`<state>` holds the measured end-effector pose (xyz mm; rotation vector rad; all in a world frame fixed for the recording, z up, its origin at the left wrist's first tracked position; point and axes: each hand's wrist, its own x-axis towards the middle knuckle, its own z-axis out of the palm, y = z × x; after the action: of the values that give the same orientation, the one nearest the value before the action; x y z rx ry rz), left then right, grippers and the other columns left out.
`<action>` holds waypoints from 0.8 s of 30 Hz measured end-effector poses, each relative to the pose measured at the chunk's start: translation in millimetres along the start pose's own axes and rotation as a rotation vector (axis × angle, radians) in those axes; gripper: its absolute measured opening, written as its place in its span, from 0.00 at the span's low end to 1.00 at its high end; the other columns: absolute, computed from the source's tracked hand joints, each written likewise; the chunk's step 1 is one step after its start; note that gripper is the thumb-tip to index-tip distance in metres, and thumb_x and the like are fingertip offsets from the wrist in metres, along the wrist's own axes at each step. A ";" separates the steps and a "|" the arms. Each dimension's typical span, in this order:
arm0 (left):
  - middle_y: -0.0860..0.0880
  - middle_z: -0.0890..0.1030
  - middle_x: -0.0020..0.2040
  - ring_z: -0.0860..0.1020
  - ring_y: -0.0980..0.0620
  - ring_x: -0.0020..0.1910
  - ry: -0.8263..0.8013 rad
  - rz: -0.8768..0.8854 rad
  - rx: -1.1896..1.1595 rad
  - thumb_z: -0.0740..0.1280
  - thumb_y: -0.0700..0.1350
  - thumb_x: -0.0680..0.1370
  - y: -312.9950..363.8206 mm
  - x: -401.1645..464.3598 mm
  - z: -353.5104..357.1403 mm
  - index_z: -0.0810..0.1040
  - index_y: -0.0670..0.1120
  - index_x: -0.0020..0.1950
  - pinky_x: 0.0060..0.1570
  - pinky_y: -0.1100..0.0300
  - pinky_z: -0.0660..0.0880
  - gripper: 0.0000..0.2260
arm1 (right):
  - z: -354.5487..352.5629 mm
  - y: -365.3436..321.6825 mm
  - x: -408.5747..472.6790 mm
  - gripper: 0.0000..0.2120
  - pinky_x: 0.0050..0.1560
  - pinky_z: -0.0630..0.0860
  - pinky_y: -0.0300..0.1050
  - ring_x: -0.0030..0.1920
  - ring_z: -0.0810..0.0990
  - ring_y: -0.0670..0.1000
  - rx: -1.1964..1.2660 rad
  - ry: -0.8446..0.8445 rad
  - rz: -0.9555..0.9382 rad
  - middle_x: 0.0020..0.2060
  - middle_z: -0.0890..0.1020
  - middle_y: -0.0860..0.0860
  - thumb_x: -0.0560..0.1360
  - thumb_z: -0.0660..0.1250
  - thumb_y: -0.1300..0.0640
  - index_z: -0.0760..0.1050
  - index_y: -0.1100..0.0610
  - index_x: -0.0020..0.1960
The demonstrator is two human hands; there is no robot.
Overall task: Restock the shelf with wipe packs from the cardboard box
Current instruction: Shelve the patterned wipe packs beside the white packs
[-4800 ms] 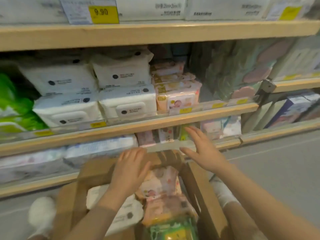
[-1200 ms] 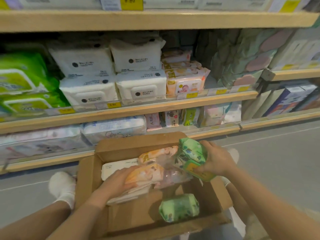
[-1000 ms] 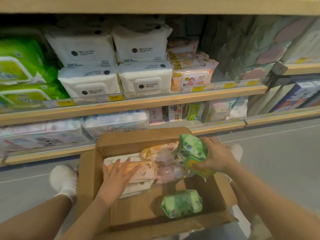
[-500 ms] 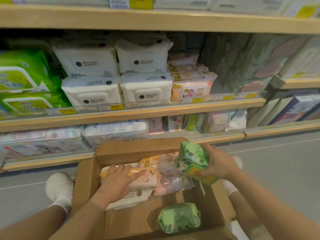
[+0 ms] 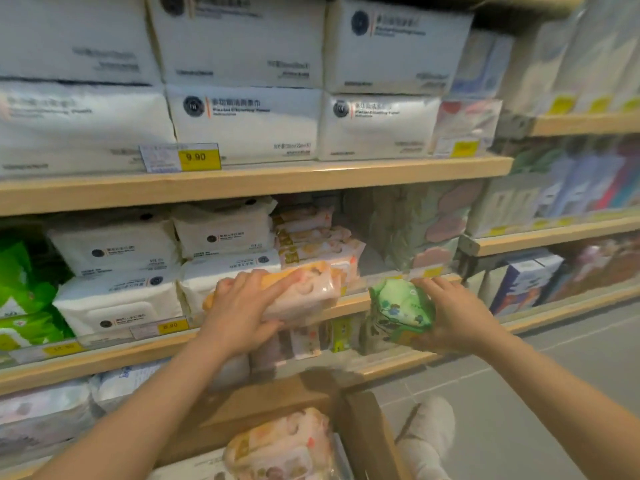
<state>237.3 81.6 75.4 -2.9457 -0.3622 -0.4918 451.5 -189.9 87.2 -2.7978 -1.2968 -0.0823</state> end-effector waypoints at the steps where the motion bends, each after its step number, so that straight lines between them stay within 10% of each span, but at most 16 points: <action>1: 0.47 0.71 0.60 0.71 0.45 0.57 0.025 0.022 0.024 0.64 0.59 0.73 2.3 19.5 -6.2 0.37 0.71 0.70 0.52 0.49 0.66 0.39 | -3.1 5.9 6.2 0.50 0.57 0.72 0.47 0.60 0.71 0.52 0.000 0.024 -0.001 0.63 0.71 0.47 0.56 0.72 0.32 0.58 0.46 0.72; 8: 0.45 0.69 0.62 0.71 0.44 0.57 0.002 0.037 0.144 0.62 0.56 0.75 12.5 135.4 -25.0 0.42 0.68 0.72 0.50 0.50 0.68 0.35 | -9.2 28.6 55.3 0.49 0.59 0.72 0.48 0.59 0.71 0.52 0.048 0.132 -0.011 0.61 0.72 0.48 0.56 0.72 0.32 0.59 0.47 0.71; 15: 0.43 0.76 0.53 0.74 0.45 0.51 -0.453 -0.306 -0.180 0.57 0.53 0.80 22.0 190.9 17.0 0.73 0.43 0.61 0.45 0.58 0.66 0.17 | 22.1 44.5 73.5 0.46 0.52 0.74 0.50 0.55 0.72 0.50 0.104 0.111 0.027 0.58 0.72 0.44 0.56 0.69 0.28 0.59 0.43 0.68; 24: 0.43 0.51 0.77 0.53 0.41 0.74 0.027 -0.073 0.244 0.59 0.58 0.77 20.6 192.4 58.5 0.32 0.63 0.72 0.68 0.37 0.54 0.37 | 54.9 50.1 72.7 0.46 0.46 0.65 0.41 0.52 0.70 0.48 0.091 0.063 0.034 0.57 0.71 0.43 0.59 0.70 0.29 0.59 0.44 0.70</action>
<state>437.0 112.7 83.1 -2.6956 -0.4912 -0.4591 538.0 -162.9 36.3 -2.7163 -1.2075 -0.1061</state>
